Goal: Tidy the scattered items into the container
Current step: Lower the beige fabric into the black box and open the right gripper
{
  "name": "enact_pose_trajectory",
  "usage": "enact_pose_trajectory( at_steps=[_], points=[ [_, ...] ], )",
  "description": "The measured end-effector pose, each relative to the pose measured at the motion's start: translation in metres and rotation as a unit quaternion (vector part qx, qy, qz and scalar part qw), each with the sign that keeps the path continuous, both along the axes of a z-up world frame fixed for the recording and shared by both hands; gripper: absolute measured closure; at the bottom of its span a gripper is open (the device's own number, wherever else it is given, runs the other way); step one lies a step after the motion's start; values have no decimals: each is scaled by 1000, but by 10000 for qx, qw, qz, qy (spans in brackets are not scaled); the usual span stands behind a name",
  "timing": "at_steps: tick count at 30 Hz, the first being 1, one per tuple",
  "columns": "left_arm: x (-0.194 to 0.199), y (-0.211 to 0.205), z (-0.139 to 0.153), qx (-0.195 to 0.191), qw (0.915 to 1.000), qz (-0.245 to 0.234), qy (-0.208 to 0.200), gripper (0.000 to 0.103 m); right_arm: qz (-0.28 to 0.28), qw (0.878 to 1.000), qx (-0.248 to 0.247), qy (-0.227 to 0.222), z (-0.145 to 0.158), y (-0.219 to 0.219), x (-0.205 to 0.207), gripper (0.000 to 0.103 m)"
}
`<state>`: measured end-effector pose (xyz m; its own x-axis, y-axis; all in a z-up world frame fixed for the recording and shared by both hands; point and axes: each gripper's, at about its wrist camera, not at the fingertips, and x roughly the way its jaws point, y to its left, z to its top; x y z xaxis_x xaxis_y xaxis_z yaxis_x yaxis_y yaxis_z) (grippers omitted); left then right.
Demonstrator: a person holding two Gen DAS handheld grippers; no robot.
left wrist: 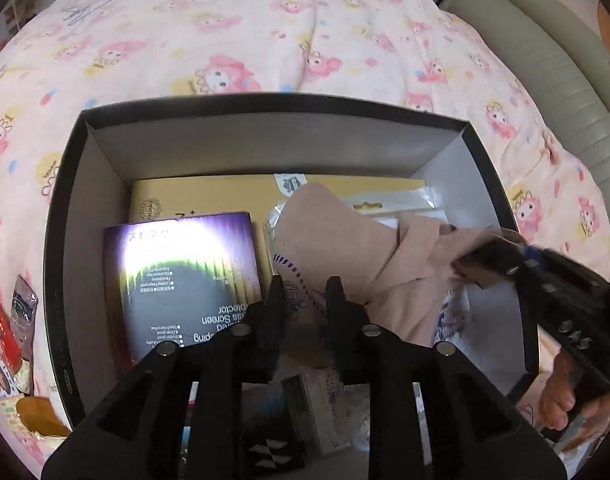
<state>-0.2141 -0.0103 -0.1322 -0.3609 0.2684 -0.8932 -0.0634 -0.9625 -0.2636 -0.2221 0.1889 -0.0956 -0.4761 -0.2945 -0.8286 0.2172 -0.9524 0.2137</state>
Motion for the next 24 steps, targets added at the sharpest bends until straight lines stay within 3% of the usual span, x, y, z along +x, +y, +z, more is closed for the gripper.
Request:
enact_pose_trajectory(
  at_steps=[2,4,7,10,13,17,21,24],
  points=[
    [6,-5,6,18,9996,210,172,83,-127,9986,-154,494,14,5,6,82],
    [17,-8,9,-58,9991,319,263,83,-20,9970,-430,648,24,8,10,82],
    [31,-2,6,-110,9998,133,82,83,594,9960,-662,-70,13,-5,8,82],
    [38,8,1,-148,9997,-150,-106,83,840,9926,-518,-702,-14,-20,6,82],
    [26,15,-8,-325,9991,-192,-206,83,843,9918,-159,-946,-30,-33,-3,82],
    [0,24,-13,-241,9992,-185,-275,83,735,9902,-293,-1153,-35,-42,-24,82],
    [-17,27,-7,-135,9997,-20,-188,83,331,9975,-267,-564,-22,-34,-30,82],
    [-5,26,5,108,9998,-111,-106,83,417,9981,-351,-274,-5,-25,-21,82]
  ],
)
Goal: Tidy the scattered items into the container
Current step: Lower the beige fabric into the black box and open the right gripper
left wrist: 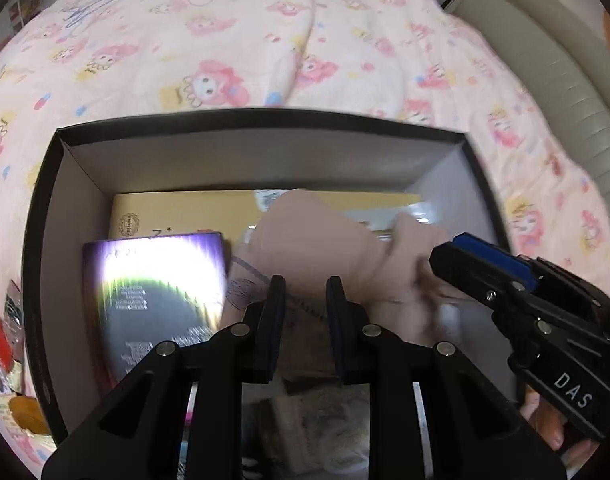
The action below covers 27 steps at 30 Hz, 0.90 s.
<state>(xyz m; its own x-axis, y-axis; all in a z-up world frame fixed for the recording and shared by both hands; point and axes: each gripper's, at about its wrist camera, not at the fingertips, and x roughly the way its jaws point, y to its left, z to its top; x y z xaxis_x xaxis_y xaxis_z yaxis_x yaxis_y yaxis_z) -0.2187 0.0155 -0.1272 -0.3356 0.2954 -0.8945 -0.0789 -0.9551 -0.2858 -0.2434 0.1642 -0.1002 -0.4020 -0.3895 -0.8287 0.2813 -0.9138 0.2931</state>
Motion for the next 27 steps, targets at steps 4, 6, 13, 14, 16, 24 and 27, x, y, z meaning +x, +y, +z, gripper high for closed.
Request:
enact_pose_trajectory(
  at_steps=[4,6,13,14,16,24,27],
  points=[
    [20,10,0,-10,9989,-391,-268,83,332,9982,-126,-493,-5,10,15,77],
    [21,15,-6,-34,9973,-571,-467,83,455,9966,-25,-679,-16,9,18,77],
    [-4,26,-22,-307,9965,-456,-636,86,578,9949,221,-799,-27,-9,17,76],
    [-9,26,-24,-358,9964,-413,-641,86,576,9947,323,-789,-29,-11,17,77],
    [-18,24,-29,-307,9968,-303,-680,86,607,9942,409,-790,-33,-14,15,77],
    [-32,17,-20,-20,9987,-49,-508,86,586,9905,371,-1185,-47,-25,-17,77],
    [-33,7,-16,54,9989,83,-449,86,774,9883,722,-1096,-45,-37,-29,76]
  ],
)
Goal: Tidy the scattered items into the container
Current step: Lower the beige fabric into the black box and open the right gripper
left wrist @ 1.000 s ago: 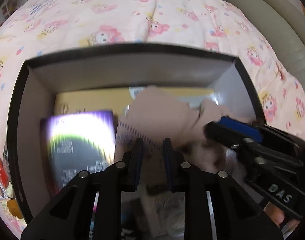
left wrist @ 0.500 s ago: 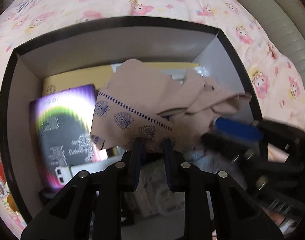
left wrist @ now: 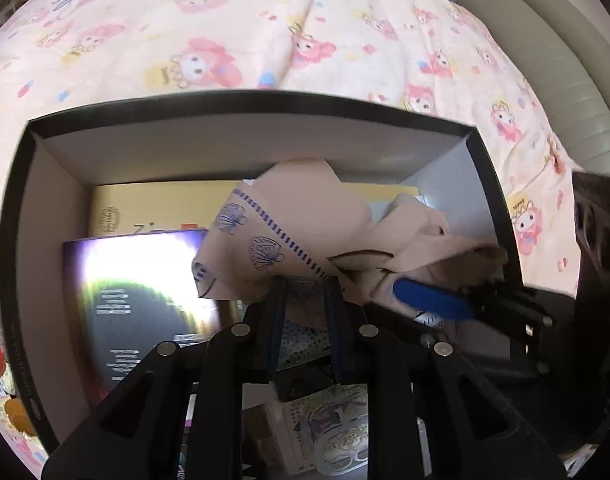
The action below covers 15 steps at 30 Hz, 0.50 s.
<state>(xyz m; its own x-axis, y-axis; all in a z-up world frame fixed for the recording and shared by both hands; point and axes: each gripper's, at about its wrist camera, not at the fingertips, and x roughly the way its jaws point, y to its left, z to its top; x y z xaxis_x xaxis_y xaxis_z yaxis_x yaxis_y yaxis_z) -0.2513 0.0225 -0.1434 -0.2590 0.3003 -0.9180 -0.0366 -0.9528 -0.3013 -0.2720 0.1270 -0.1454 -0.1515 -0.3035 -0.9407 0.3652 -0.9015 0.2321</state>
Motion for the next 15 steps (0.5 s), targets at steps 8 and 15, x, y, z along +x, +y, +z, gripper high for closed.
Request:
enact_pose_trajectory(
  at_steps=[8,15],
  points=[
    [-23,-12,-18,-19,10000,15,-96,86,-441,9986,-267,79,-1,7,-28,76],
    [-26,-20,-12,392,9989,258,-82,86,-466,9975,-261,472,9,10,-25,76]
  ],
)
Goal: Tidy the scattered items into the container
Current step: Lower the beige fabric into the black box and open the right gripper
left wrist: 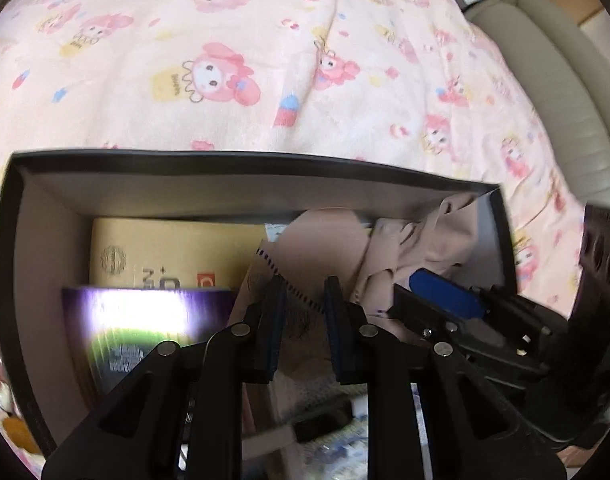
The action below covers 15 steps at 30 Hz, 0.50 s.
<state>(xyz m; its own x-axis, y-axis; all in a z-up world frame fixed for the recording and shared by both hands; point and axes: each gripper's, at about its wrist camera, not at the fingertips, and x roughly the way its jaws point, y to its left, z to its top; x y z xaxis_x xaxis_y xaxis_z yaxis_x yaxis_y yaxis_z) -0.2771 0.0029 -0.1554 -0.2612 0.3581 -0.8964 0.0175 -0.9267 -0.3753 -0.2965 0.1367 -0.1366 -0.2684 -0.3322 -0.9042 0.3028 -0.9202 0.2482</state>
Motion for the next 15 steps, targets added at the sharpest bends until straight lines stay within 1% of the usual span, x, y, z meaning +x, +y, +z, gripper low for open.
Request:
enact_pose_trajectory(
  at_steps=[2,4,7,8,10,11,13,15],
  points=[
    [14,1,4,-58,9999,-90,-30,86,17,9999,38,97,9,5,11,76],
    [25,6,4,-133,9994,-288,-112,86,28,10000,-39,76,17,18,18,76],
    [36,14,0,-207,9979,-578,-228,85,203,9997,-59,-126,13,13,28,75],
    [37,18,-3,-233,9972,-660,-261,84,311,9993,-31,-186,11,12,30,75],
    [33,22,-11,-371,9962,-708,-341,84,480,9985,95,-254,4,4,33,75],
    [29,23,-13,-372,9963,-699,-346,84,491,9982,155,-298,-2,2,32,75],
    [20,25,-13,-405,9964,-664,-332,88,465,9978,201,-424,-11,-2,27,76],
    [11,25,-12,-469,9967,-592,-286,89,351,9982,163,-454,-13,-2,19,76]
  ],
)
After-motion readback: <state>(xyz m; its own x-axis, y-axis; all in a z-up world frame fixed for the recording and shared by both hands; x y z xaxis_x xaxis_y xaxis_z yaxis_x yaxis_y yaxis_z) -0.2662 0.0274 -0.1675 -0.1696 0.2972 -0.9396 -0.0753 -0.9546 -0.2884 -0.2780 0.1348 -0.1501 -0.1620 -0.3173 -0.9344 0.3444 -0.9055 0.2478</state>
